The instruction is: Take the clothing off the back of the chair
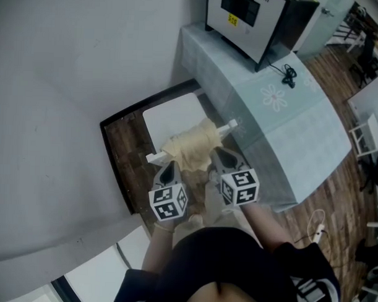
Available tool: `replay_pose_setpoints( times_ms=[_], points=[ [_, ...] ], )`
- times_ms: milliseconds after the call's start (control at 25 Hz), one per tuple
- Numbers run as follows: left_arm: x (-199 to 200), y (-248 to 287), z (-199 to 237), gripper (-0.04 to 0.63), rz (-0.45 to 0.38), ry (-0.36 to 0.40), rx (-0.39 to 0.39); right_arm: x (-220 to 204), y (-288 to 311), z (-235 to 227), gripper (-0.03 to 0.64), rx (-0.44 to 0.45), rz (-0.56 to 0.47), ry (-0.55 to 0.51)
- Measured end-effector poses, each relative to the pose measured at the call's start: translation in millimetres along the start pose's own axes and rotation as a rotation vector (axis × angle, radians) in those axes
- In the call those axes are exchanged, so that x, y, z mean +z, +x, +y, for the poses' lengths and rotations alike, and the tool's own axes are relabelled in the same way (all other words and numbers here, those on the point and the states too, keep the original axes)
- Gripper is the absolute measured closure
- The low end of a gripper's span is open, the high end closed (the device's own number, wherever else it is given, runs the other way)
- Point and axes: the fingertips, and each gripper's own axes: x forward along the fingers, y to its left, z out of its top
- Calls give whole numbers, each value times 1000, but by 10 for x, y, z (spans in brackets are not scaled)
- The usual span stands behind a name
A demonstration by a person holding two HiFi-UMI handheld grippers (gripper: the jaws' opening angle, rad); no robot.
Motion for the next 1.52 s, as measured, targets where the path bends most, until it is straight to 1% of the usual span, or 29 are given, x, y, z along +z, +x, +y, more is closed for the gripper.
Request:
replay_pose_setpoints(
  times_ms=[200,240,280,320,520,600,720,1000,1280,1520],
  points=[
    [-97,126,69,591,29,-9,8,-94,170,-125,601,0,36,-5],
    [-114,153,68,581,35,-9,3,-105,201,-148,601,2,42,-7],
    [-132,183,64,551,41,-7,-2,-115,231,-171,597,5,47,-9],
    [-150,215,60,514,47,-3,-5,-123,261,-194,583,8,52,-9],
    [-208,365,29,404,61,-2,-21,-180,428,-270,432,28,98,-14],
    [-234,422,20,370,71,-1,-24,-203,491,-306,397,26,111,-21],
    [-268,495,30,333,77,-6,-12,-247,566,-367,373,24,130,-27],
    [-340,635,27,319,94,-22,15,-346,687,-426,356,38,165,-29],
    [-349,749,-85,319,96,-6,24,-368,761,-425,353,56,170,-18],
    [-337,766,-63,322,90,-18,48,-370,774,-418,354,57,160,-27]
  ],
)
